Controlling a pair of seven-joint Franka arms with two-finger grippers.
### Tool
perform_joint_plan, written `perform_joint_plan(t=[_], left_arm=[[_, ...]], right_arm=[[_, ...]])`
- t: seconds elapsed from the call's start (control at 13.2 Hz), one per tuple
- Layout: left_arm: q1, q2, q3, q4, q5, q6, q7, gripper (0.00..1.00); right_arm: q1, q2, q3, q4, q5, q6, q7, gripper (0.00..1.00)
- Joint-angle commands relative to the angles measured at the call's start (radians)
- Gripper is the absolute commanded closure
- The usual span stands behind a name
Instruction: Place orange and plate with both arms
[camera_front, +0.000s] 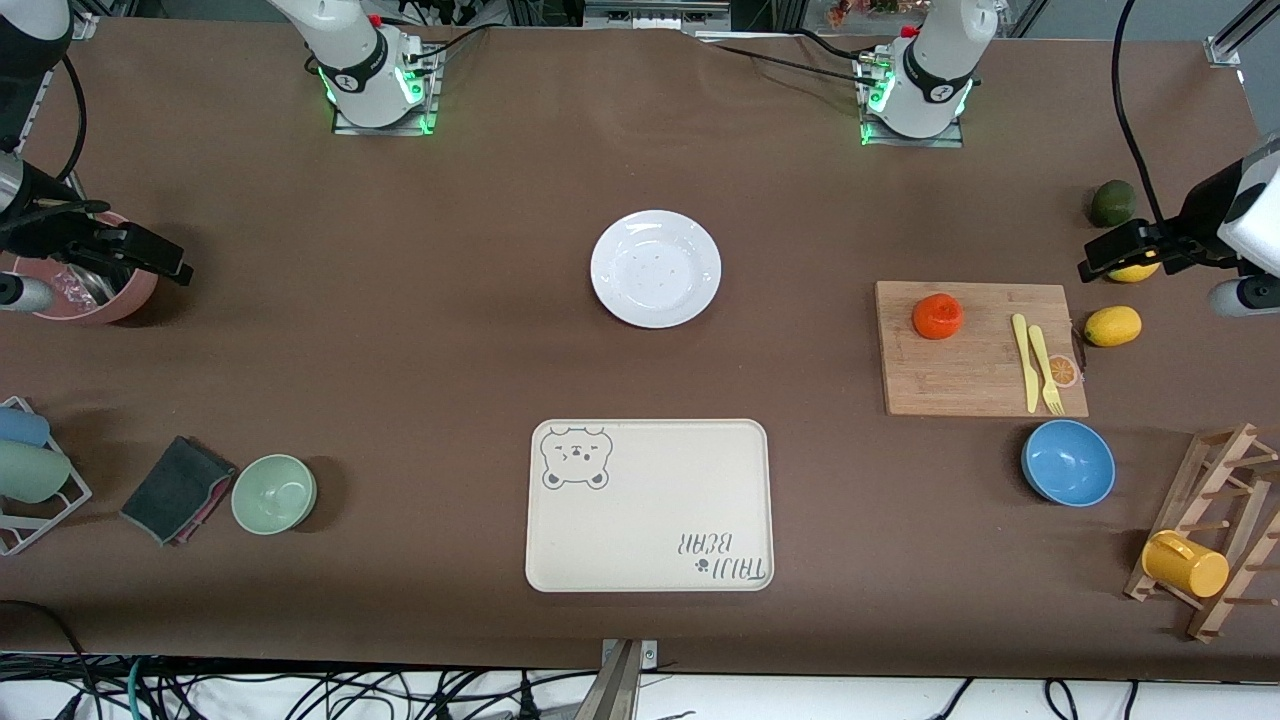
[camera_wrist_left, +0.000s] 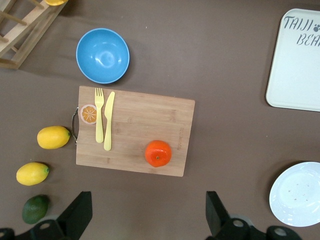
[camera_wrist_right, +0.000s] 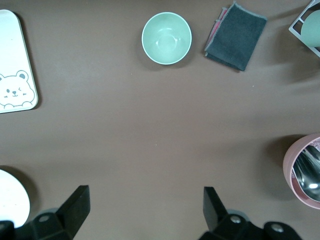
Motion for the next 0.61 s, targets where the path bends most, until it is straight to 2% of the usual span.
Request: perform_joint_plan(t=[0.0, 0.3, 0.53], left_arm=[[-0.007, 0.009, -0.009, 0.003, 0.069, -0.048, -0.001, 0.0], [-0.007, 0.063, -0.012, -0.107, 0.058, 0.01, -0.061, 0.0], [-0.003, 0.059, -0.013, -0.254, 0.054, 0.166, -0.064, 0.0]], right_arm=[[-0.001, -0.002, -0.001, 0.003, 0.013, -0.008, -0.001, 0.0], [-0.001, -0.002, -0.001, 0.003, 0.013, -0.008, -0.001, 0.0], [-0.001, -0.002, -0.001, 0.002, 0.013, -0.008, -0.001, 0.0]])
